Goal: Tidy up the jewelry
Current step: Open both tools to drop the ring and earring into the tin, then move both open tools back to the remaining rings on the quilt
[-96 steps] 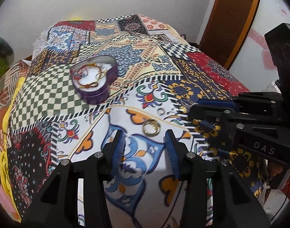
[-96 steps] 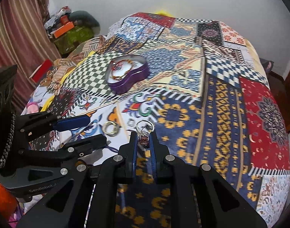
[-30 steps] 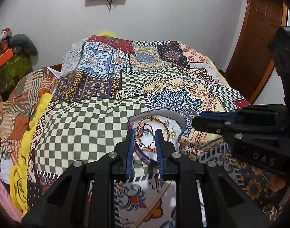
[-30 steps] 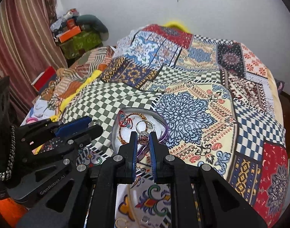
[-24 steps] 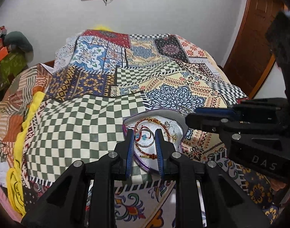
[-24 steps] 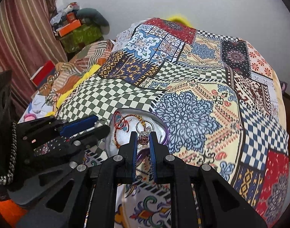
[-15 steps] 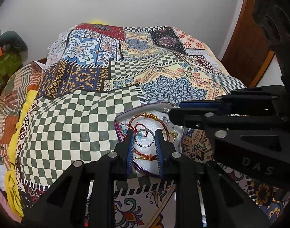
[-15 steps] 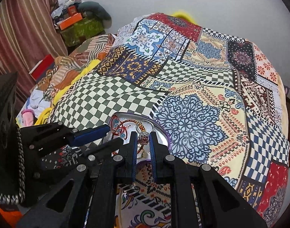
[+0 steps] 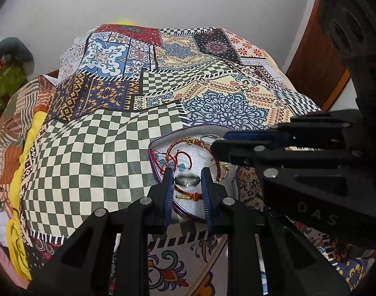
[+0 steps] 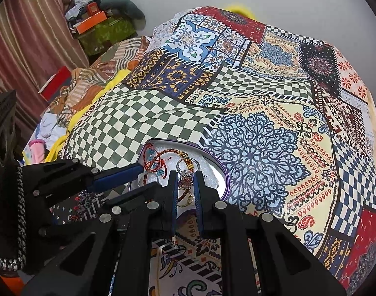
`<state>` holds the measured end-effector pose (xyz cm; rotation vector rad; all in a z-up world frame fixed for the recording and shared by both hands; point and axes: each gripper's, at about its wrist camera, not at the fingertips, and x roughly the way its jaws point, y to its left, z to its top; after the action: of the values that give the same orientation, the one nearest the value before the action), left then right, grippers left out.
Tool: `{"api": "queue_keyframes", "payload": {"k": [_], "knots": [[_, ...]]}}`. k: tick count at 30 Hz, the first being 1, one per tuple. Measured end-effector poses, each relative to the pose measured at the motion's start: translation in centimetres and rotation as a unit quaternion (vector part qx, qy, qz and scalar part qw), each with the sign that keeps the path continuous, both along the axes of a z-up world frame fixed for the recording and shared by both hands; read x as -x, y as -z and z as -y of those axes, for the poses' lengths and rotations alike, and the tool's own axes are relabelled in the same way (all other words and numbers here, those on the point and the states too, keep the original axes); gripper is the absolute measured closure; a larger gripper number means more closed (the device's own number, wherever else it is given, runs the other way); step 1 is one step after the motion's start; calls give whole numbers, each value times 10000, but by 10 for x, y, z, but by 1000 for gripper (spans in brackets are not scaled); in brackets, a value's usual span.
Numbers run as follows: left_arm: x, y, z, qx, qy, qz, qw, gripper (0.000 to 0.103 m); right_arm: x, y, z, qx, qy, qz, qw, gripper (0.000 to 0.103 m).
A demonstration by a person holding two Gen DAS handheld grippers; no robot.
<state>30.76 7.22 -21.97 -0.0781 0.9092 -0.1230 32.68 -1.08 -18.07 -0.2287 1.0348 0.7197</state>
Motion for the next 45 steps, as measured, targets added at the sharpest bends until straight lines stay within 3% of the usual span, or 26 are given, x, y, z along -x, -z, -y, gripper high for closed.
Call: {"api": "queue_keyframes", "payload": {"k": [5,12,22,26,29,33,37,45], "knots": [[9,-6,6,-188,52,73,9998,81,6,-5,-5,121,-75,144,9998,92],[18,-16,3,-166,-11,150,9997,81,19,-19,-6,227,-77,538,9983,81],[40,-41,-1,-132,-141,372,9991,81,38,-42,8,85,30,737,9972,81],[52,-52,-1,-145,-204,483,9985,70,46,-51,20,22,139,807,9966,80],[60,-58,2,-153,-235,539,9982,67,51,-55,30,38,275,880,9957,80],[67,-60,7,-104,-208,480,9986,66,56,-56,46,33,407,831,9957,80],[75,-56,19,-81,-86,375,9992,66,61,-54,65,14,586,814,9950,65],[90,-37,53,-24,321,41,9995,66,75,-41,98,-3,779,536,9955,65]]}}
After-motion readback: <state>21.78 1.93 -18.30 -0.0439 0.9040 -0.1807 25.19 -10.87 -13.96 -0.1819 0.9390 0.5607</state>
